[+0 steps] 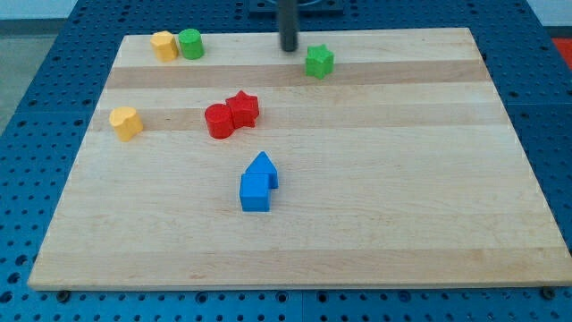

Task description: Place the green star to the bottom of yellow hexagon

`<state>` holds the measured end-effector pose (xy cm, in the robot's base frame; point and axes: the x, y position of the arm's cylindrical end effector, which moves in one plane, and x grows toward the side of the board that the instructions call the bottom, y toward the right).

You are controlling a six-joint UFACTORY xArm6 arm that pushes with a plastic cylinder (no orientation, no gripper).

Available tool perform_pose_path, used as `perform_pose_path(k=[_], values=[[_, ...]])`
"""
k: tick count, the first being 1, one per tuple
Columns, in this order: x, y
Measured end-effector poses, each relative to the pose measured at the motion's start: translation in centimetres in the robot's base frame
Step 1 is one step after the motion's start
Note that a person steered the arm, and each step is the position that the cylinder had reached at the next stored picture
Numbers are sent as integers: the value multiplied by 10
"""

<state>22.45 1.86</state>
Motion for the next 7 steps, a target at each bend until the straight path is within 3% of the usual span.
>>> perform_pose_path(k=[1, 2, 7], values=[[5, 70], [37, 87], [57, 3]])
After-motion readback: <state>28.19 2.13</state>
